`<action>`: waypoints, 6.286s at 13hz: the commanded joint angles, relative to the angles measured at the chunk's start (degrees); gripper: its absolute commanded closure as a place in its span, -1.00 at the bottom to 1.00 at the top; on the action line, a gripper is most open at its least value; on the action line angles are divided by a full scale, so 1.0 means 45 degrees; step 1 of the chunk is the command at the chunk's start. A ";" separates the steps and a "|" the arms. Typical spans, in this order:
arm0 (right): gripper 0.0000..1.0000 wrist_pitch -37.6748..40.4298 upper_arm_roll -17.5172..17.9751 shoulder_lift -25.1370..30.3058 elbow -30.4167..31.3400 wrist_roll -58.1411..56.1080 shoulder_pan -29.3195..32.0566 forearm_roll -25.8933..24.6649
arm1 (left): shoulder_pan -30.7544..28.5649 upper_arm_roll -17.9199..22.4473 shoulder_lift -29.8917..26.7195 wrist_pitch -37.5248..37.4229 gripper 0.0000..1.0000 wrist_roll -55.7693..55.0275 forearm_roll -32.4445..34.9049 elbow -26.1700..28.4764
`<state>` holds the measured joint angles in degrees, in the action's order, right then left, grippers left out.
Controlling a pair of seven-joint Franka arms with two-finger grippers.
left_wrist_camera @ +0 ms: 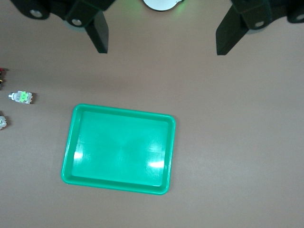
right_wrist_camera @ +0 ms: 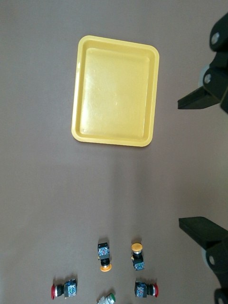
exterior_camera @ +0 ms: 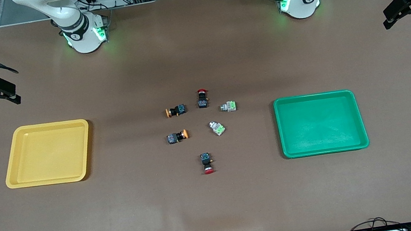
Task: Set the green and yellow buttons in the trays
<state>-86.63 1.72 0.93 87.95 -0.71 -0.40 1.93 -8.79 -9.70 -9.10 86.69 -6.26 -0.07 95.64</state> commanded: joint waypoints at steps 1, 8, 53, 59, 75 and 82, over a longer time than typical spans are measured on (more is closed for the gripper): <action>-1.00 0.0169 0.0185 -0.0069 -0.0190 -0.0134 0.0342 0.0235 | -0.0039 -0.0033 0.0284 -0.0320 -1.00 0.0258 -0.0042 -0.0491; -1.00 0.0169 0.0165 -0.0069 -0.0190 -0.0134 0.0342 0.0235 | 0.0546 -0.0499 0.2215 -0.0574 -1.00 -0.0034 0.0173 -0.1702; -1.00 -0.0904 0.0282 -0.3173 -0.0346 0.0022 -0.2702 0.1093 | 0.6739 -0.2630 1.0422 1.0678 1.00 -2.5387 0.3743 0.1814; -1.00 -0.1706 0.0263 -0.3565 -0.0209 0.0197 -0.3973 0.0918 | 0.4380 -0.2630 0.8978 0.9075 1.00 -2.2449 0.5368 0.1599; -1.00 -0.3287 0.0282 -0.4579 0.0903 1.8294 -0.5594 0.1056 | -0.1778 -0.3291 0.8899 0.9075 -1.00 -1.2573 0.4026 0.2478; -1.00 -0.7814 0.0263 -0.5186 0.4024 2.1094 -0.7488 0.0860 | 0.0581 -0.5189 0.9617 0.8547 -1.00 -1.7080 0.3454 0.0645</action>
<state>-117.24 3.31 -23.80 100.90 91.21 -32.33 6.03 -10.23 -33.31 31.77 126.62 -79.03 16.33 102.31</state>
